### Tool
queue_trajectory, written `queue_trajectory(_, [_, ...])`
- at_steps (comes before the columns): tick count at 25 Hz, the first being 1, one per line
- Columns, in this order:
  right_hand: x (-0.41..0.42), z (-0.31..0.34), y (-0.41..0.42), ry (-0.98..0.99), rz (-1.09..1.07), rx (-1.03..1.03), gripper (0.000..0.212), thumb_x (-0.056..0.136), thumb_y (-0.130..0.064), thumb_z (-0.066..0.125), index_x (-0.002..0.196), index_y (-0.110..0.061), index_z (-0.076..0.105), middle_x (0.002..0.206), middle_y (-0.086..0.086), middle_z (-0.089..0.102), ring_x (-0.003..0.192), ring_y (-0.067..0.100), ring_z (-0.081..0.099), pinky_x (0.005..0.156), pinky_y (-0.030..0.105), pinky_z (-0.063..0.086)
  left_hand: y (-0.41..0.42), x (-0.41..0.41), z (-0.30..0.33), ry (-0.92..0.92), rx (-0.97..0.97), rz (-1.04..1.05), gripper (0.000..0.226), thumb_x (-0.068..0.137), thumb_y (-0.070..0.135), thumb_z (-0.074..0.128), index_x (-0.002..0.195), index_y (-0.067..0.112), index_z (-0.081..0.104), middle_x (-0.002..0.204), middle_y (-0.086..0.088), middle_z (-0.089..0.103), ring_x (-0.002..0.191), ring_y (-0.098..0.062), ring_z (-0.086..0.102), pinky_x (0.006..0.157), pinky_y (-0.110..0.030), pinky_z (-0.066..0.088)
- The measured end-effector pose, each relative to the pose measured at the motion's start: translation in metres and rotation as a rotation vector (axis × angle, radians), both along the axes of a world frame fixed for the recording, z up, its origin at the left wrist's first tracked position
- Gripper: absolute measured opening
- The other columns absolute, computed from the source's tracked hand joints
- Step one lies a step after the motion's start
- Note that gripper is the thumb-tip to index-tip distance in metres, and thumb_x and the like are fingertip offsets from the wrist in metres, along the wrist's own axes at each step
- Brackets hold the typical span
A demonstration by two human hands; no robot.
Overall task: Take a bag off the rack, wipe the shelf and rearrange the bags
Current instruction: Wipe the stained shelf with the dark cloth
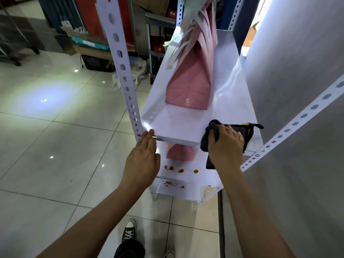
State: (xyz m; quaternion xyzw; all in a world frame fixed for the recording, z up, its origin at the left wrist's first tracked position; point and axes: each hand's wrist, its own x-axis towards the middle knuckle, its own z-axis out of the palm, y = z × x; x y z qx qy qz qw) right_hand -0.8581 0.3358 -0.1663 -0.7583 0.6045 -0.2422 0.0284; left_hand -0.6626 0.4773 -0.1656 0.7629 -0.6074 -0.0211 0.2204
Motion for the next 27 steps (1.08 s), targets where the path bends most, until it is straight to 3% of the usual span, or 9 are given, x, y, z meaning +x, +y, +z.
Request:
queue_trajectory(4, [0.008,0.012,-0.034,-0.011,-0.01,0.076,0.041,0.1,-0.035,0.043,0.113,-0.006,0.068,0.117,0.015,0.069,0.114,0.035,0.06,0.113,0.051,0.034,0.002,0.0,0.002,0.013,0.007,-0.007,0.022,0.086,0.0,0.053,0.108,-0.001,0.056,0.15,-0.018,0.045,0.14,-0.034,0.042,0.093,-0.041,0.055])
queue_trajectory(7, [0.01,0.006,-0.008,-0.042,-0.009,0.032,0.037,0.101,-0.033,0.045,0.113,-0.005,0.067,0.12,0.015,0.069,0.119,0.035,0.058,0.117,0.049,0.03,0.004,-0.002,0.001,0.034,-0.002,-0.012,0.022,0.084,0.0,0.051,0.106,0.0,0.054,0.152,-0.019,0.041,0.142,-0.035,0.039,0.084,-0.04,0.055])
queue_trajectory(11, [0.009,-0.011,0.035,-0.105,0.07,-0.157,0.032,0.1,-0.03,0.051,0.114,-0.009,0.07,0.121,0.009,0.071,0.122,0.03,0.06,0.118,0.046,0.029,0.006,0.001,-0.005,0.04,-0.004,-0.062,0.031,0.083,0.0,0.048,0.113,-0.002,0.053,0.155,-0.019,0.036,0.146,-0.035,0.031,0.093,-0.043,0.053])
queue_trajectory(16, [0.016,0.003,0.0,-0.102,0.01,-0.126,0.038,0.098,-0.036,0.046,0.098,-0.008,0.07,0.103,0.01,0.075,0.1,0.033,0.067,0.107,0.049,0.041,0.008,0.009,-0.005,0.018,0.018,-0.126,0.022,0.081,0.0,0.047,0.102,0.002,0.052,0.158,-0.02,0.029,0.148,-0.035,0.025,0.087,-0.049,0.054])
queue_trajectory(18, [0.022,0.001,0.005,-0.099,-0.034,-0.132,0.038,0.097,-0.039,0.046,0.099,-0.011,0.072,0.106,0.007,0.075,0.109,0.029,0.066,0.113,0.05,0.034,0.011,0.012,-0.01,0.001,0.014,-0.145,0.018,0.082,0.001,0.049,0.099,0.002,0.052,0.159,-0.021,0.026,0.149,-0.036,0.022,0.079,-0.048,0.055])
queue_trajectory(20, [0.025,-0.005,0.02,-0.088,-0.072,-0.139,0.035,0.096,-0.043,0.049,0.105,-0.018,0.072,0.114,-0.001,0.074,0.125,0.021,0.059,0.122,0.055,0.018,0.012,0.013,-0.017,-0.025,-0.011,-0.174,0.015,0.083,0.004,0.046,0.097,0.002,0.052,0.16,-0.022,0.022,0.15,-0.037,0.018,0.075,-0.045,0.056])
queue_trajectory(23, [0.018,-0.015,0.035,-0.042,-0.028,-0.151,0.047,0.091,-0.059,0.055,0.122,-0.026,0.067,0.131,-0.01,0.066,0.141,0.014,0.045,0.124,0.055,0.0,0.007,0.012,-0.03,-0.049,-0.05,-0.173,0.02,0.087,0.009,0.039,0.096,0.0,0.055,0.16,-0.024,0.02,0.15,-0.039,0.015,0.079,-0.044,0.054])
queue_trajectory(25, [0.008,-0.02,0.035,0.019,0.049,-0.159,0.062,0.088,-0.065,0.057,0.136,-0.026,0.058,0.144,-0.009,0.057,0.146,0.014,0.038,0.125,0.053,0.003,0.004,0.012,-0.035,-0.042,-0.073,-0.169,0.021,0.086,0.01,0.04,0.095,0.0,0.056,0.161,-0.024,0.017,0.151,-0.039,0.012,0.085,-0.046,0.051])
queue_trajectory(27, [-0.001,-0.025,0.031,0.038,0.104,-0.204,0.062,0.087,-0.056,0.062,0.14,-0.026,0.055,0.146,-0.006,0.055,0.145,0.015,0.04,0.123,0.055,0.011,0.004,0.012,-0.042,-0.037,-0.104,-0.178,0.02,0.084,0.007,0.045,0.098,0.001,0.059,0.162,-0.023,0.014,0.152,-0.037,0.009,0.097,-0.048,0.043])
